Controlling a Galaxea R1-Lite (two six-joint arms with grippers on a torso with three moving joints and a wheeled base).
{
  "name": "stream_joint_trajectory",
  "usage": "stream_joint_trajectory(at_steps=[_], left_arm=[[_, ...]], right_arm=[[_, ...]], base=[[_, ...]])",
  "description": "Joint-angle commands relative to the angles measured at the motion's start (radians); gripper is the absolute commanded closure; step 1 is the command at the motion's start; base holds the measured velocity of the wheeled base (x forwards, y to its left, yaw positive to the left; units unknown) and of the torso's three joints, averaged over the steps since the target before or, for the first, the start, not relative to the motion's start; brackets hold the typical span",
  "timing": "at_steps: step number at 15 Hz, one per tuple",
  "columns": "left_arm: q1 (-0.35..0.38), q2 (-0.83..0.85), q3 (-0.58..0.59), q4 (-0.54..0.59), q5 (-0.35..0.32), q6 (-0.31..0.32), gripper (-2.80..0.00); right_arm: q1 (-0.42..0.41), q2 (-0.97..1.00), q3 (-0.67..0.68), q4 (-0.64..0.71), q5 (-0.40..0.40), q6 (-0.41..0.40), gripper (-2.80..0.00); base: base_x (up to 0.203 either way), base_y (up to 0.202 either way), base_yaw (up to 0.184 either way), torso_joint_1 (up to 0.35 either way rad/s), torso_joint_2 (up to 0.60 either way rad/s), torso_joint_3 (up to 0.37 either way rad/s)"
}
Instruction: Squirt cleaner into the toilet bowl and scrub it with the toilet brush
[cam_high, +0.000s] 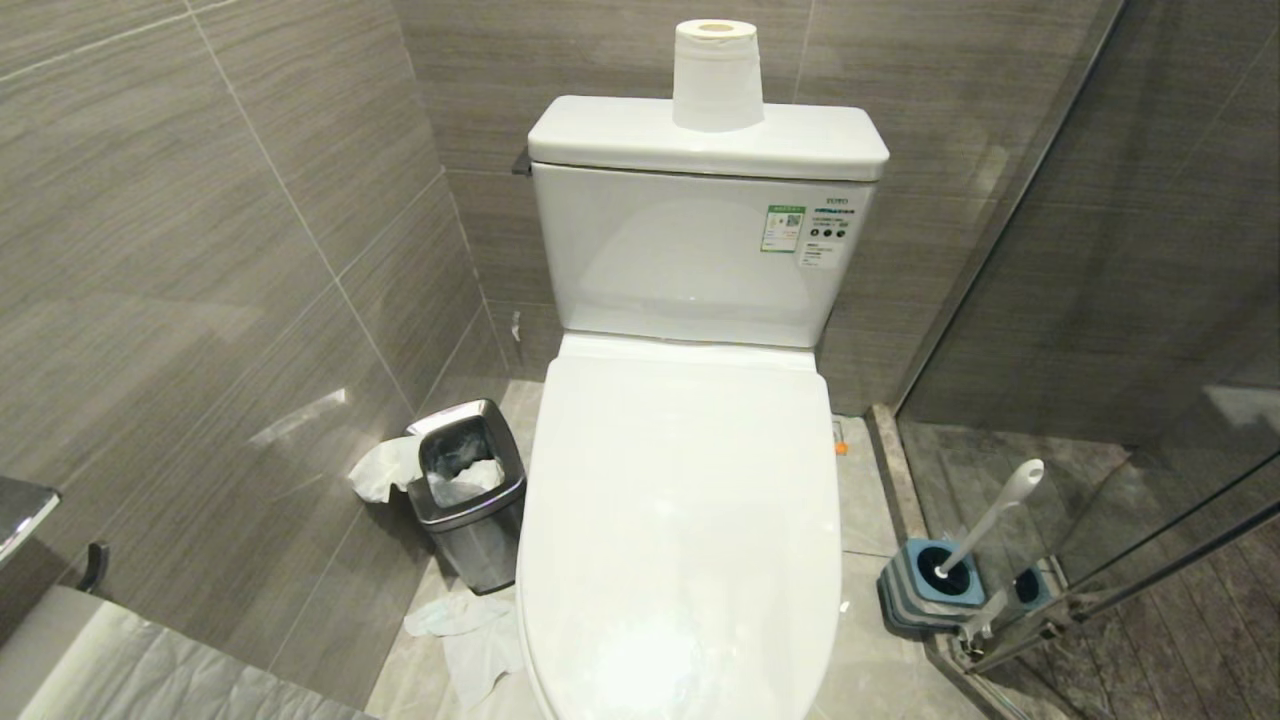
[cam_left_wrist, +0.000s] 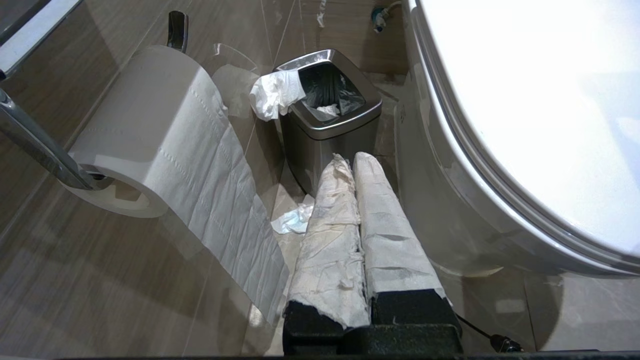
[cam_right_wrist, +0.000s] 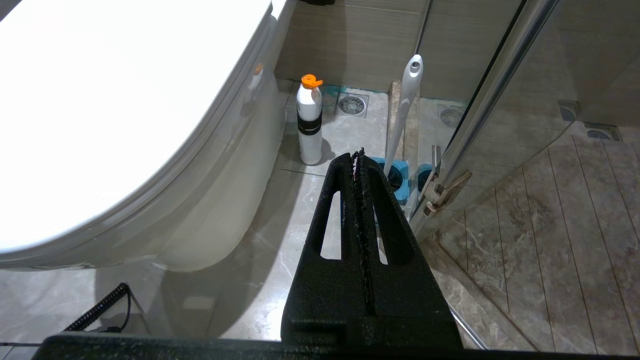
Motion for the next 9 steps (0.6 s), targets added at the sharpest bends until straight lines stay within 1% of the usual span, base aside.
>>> stream_joint_trajectory(at_steps=[1, 9], left_arm=[[0.000, 0.001, 0.003, 0.000, 0.000, 0.000, 0.00], [0.000, 0.001, 0.002, 0.000, 0.000, 0.000, 0.00]], right_arm=[[0.000, 0.001, 0.000, 0.000, 0.000, 0.001, 0.00], [0.000, 0.001, 0.000, 0.000, 0.000, 0.001, 0.00]], base=[[0.000, 0.000, 0.000, 0.000, 0.00, 0.000], [0.000, 0.000, 0.000, 0.000, 0.00, 0.000]])
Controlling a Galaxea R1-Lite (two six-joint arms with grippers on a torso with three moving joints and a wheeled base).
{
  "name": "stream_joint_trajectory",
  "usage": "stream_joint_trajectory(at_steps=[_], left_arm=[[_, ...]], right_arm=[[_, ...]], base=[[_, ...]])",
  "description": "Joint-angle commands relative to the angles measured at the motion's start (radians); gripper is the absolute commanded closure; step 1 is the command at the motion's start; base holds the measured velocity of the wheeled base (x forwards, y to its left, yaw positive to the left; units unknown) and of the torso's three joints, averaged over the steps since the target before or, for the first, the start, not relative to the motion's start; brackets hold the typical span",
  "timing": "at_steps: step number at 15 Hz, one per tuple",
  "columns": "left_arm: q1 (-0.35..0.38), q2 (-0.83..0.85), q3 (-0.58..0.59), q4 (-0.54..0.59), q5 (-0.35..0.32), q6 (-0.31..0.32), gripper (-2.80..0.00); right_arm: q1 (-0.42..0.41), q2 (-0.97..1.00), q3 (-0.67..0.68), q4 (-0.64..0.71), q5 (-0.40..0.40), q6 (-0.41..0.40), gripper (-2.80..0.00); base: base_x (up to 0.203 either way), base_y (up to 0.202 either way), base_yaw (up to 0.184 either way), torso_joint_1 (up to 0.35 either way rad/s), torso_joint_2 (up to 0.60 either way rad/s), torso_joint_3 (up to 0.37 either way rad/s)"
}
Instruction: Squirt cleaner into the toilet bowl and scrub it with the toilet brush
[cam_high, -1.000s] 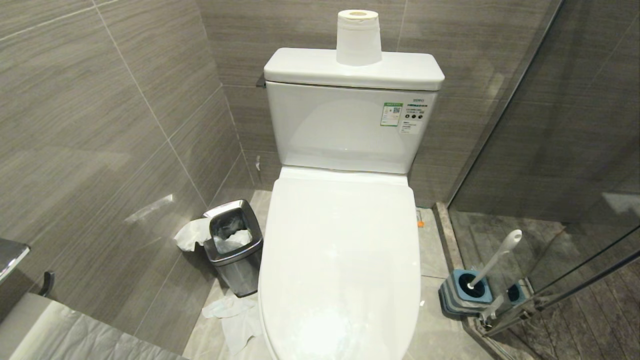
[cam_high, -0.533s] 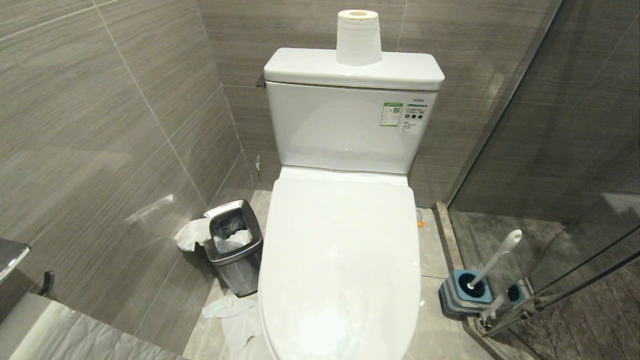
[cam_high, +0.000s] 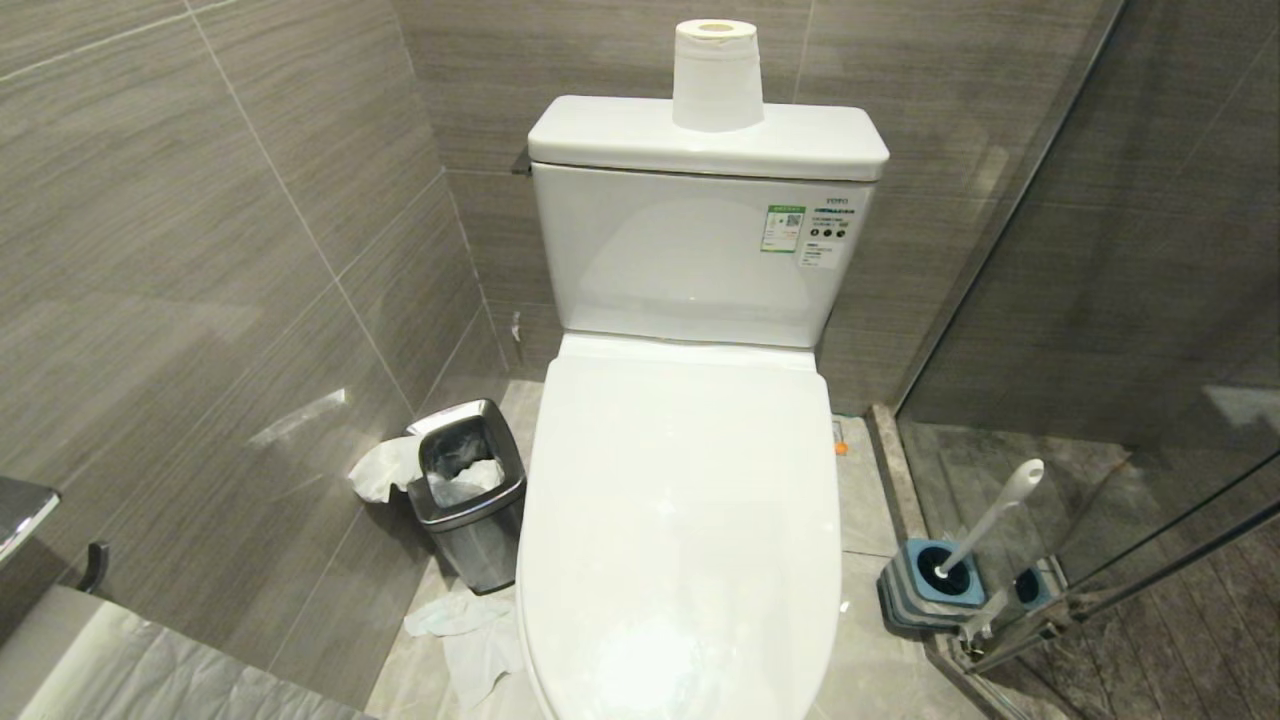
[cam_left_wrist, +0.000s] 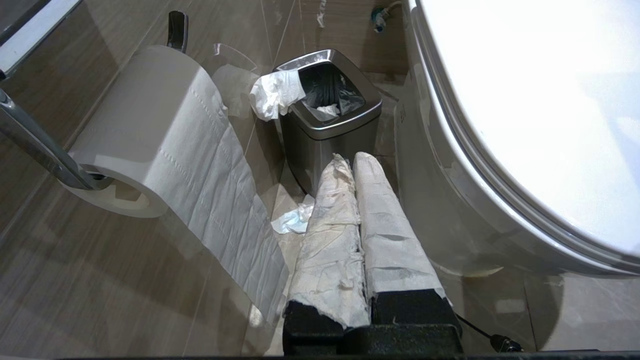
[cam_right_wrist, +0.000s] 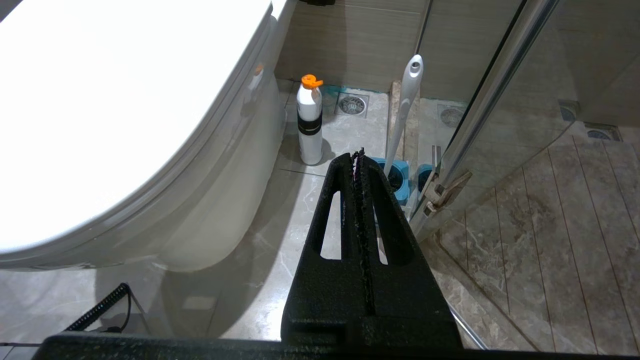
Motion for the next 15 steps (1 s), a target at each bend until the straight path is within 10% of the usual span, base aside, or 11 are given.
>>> stream_joint_trajectory(at_steps=[1, 15], left_arm=[[0.000, 0.001, 0.003, 0.000, 0.000, 0.000, 0.00], [0.000, 0.001, 0.003, 0.000, 0.000, 0.001, 0.00]], right_arm=[[0.000, 0.001, 0.000, 0.000, 0.000, 0.000, 0.00], [0.000, 0.001, 0.000, 0.000, 0.000, 0.000, 0.00]], base=[[0.000, 0.000, 0.000, 0.000, 0.00, 0.000], [0.000, 0.000, 0.000, 0.000, 0.00, 0.000]])
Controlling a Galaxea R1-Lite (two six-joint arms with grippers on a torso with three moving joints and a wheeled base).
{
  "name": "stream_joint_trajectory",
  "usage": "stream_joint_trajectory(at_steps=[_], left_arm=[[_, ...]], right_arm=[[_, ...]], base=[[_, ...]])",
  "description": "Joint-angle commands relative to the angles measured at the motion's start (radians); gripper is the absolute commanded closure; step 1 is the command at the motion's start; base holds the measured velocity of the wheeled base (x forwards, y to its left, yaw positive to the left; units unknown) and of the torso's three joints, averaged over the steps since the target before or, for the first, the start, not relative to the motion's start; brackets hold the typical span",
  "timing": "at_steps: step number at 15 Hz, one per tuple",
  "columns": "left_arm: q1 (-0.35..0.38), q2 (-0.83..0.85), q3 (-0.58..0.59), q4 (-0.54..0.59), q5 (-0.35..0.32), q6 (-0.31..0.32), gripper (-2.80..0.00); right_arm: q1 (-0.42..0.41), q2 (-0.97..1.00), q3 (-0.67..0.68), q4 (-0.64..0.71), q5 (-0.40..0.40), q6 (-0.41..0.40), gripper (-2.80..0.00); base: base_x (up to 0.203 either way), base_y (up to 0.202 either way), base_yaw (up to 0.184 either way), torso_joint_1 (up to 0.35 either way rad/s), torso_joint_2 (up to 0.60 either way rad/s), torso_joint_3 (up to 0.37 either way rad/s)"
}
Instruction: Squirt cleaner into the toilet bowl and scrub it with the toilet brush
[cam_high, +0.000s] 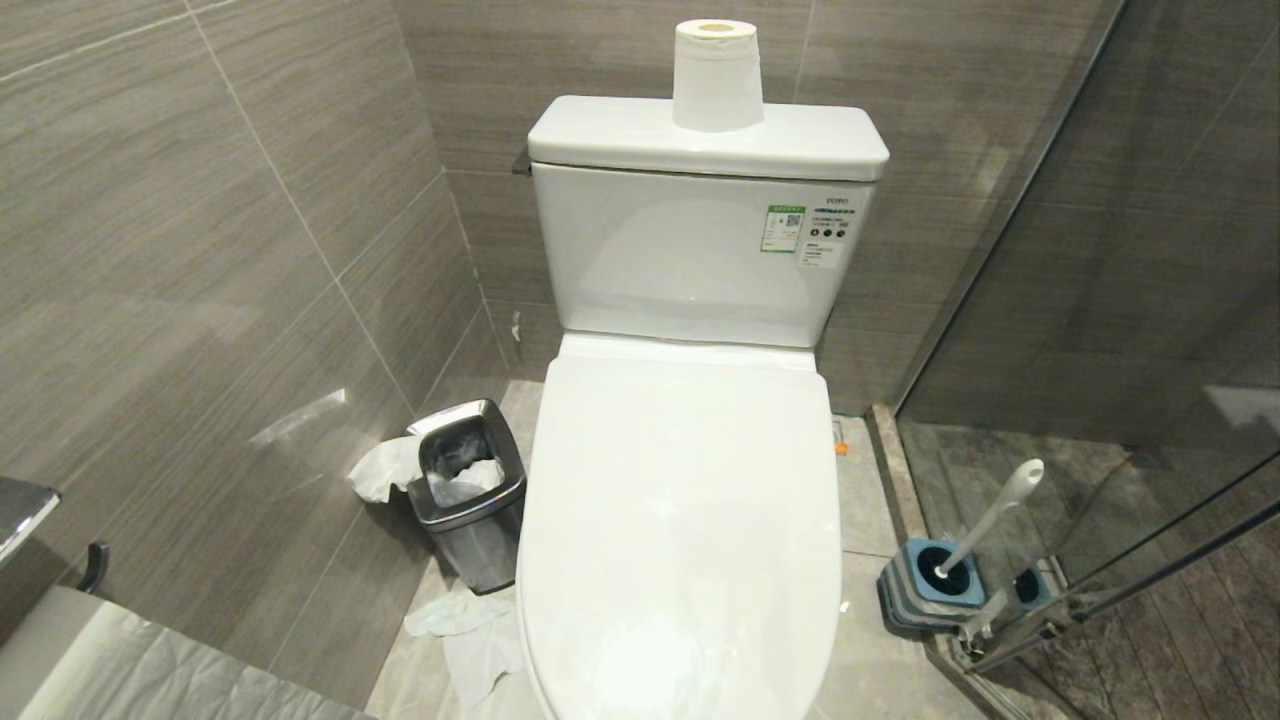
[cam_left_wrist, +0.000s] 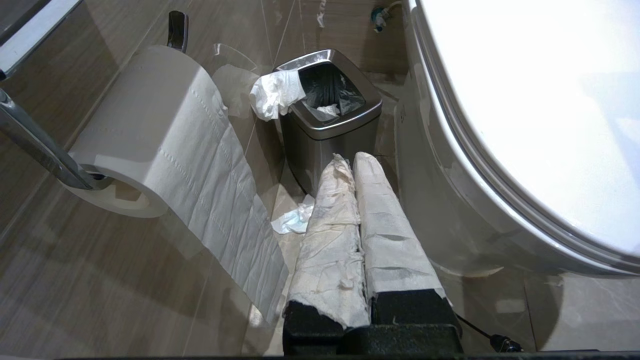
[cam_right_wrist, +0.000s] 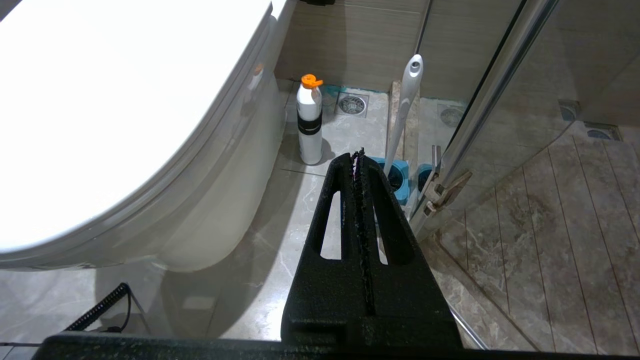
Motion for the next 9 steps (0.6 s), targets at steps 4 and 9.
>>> stream_joint_trajectory(at_steps=[4, 9], left_arm=[[0.000, 0.001, 0.003, 0.000, 0.000, 0.000, 0.00], [0.000, 0.001, 0.003, 0.000, 0.000, 0.000, 0.00]], right_arm=[[0.000, 0.001, -0.001, 0.000, 0.001, 0.000, 0.00], [0.000, 0.001, -0.001, 0.000, -0.001, 0.000, 0.00]], base=[[0.000, 0.000, 0.000, 0.000, 0.00, 0.000], [0.000, 0.000, 0.000, 0.000, 0.00, 0.000]])
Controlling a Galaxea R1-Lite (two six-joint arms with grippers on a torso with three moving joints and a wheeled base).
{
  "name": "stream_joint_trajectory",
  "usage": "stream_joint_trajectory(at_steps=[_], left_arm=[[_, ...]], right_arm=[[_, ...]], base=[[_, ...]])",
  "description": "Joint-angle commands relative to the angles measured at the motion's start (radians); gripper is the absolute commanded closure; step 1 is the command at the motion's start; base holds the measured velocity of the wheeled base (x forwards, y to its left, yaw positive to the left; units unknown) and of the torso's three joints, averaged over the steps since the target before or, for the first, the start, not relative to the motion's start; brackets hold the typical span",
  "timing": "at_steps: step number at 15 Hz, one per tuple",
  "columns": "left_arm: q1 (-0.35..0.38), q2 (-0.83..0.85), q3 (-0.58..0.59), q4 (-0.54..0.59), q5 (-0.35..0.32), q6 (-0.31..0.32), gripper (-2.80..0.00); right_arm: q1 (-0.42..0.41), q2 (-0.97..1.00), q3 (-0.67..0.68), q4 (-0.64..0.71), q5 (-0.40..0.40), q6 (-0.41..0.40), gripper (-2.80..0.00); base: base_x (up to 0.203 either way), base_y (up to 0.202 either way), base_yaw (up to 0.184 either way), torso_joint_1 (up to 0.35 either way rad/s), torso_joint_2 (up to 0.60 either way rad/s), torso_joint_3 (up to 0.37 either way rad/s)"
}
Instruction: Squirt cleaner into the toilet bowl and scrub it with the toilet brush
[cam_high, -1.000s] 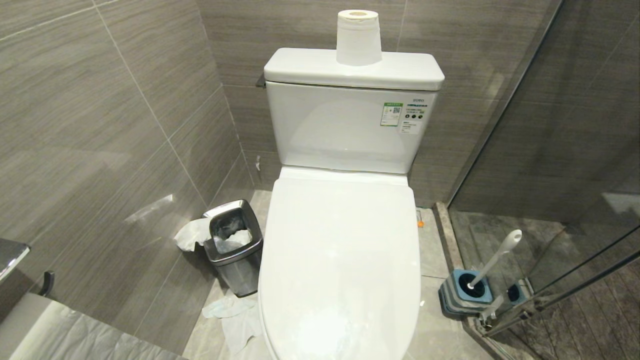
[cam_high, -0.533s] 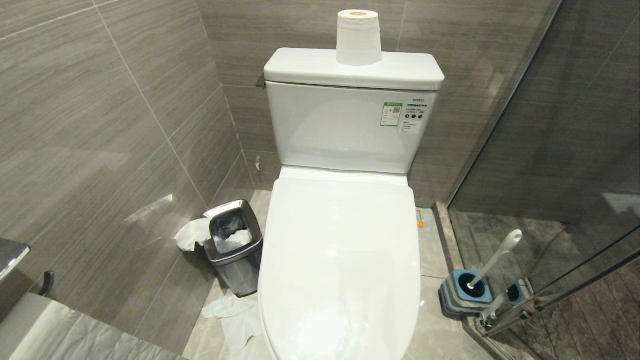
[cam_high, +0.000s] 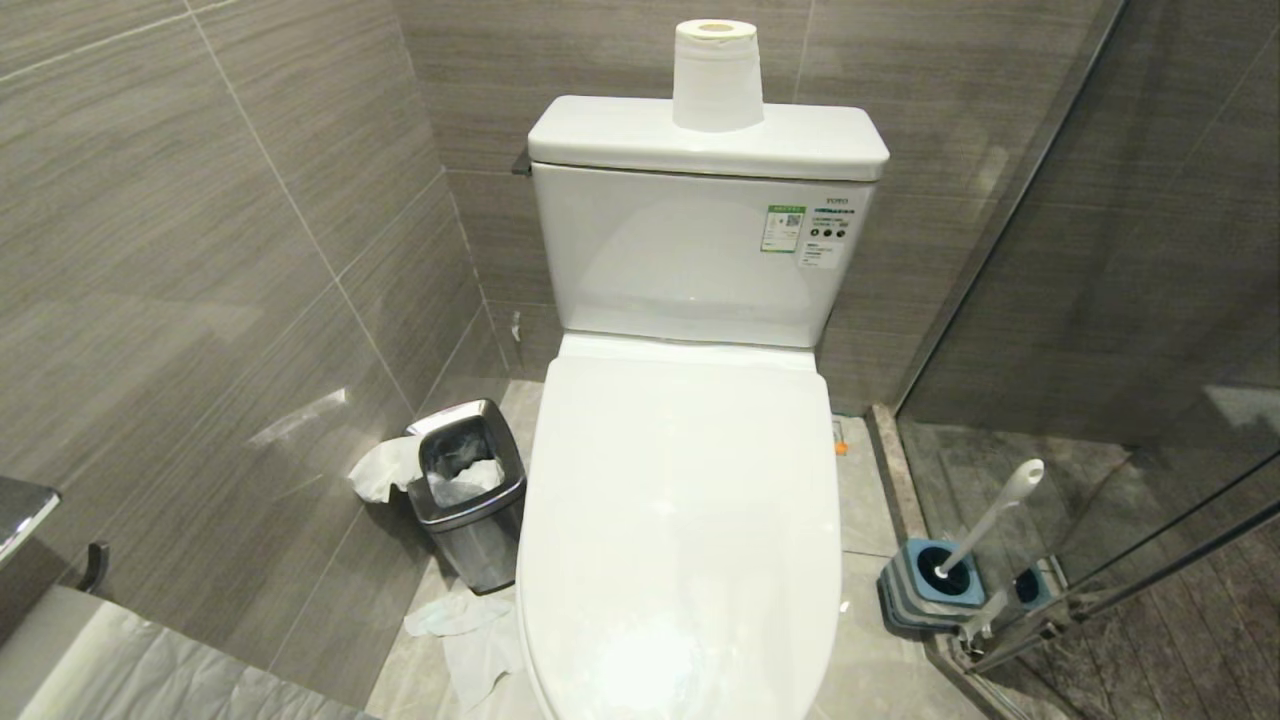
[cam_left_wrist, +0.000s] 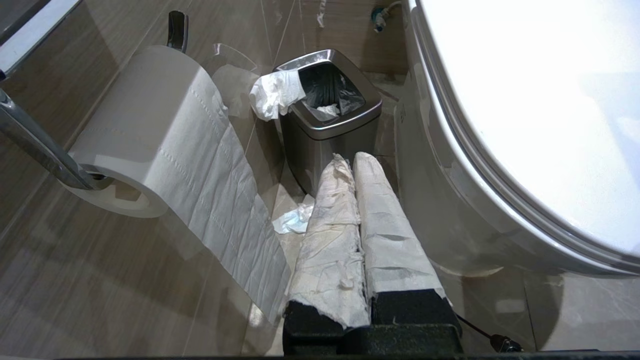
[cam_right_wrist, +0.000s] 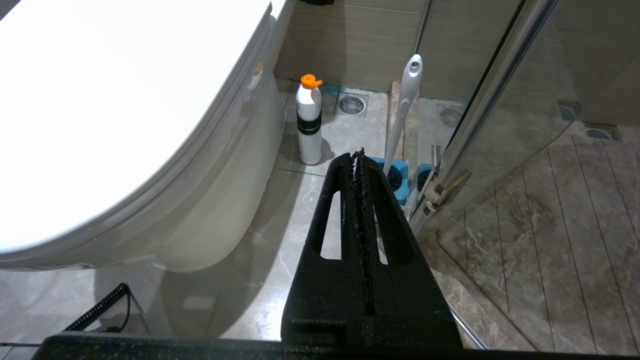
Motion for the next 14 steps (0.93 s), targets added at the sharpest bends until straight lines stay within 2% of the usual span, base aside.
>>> stream_joint_trajectory(at_steps=[1, 14], left_arm=[[0.000, 0.001, 0.002, 0.000, 0.000, -0.001, 0.00], [0.000, 0.001, 0.002, 0.000, 0.000, 0.000, 0.00]], right_arm=[[0.000, 0.001, -0.001, 0.001, -0.003, 0.001, 0.00], [0.000, 0.001, 0.000, 0.000, -0.012, 0.021, 0.00]], base=[[0.000, 0.000, 0.000, 0.000, 0.00, 0.000], [0.000, 0.000, 0.000, 0.000, 0.00, 0.000]])
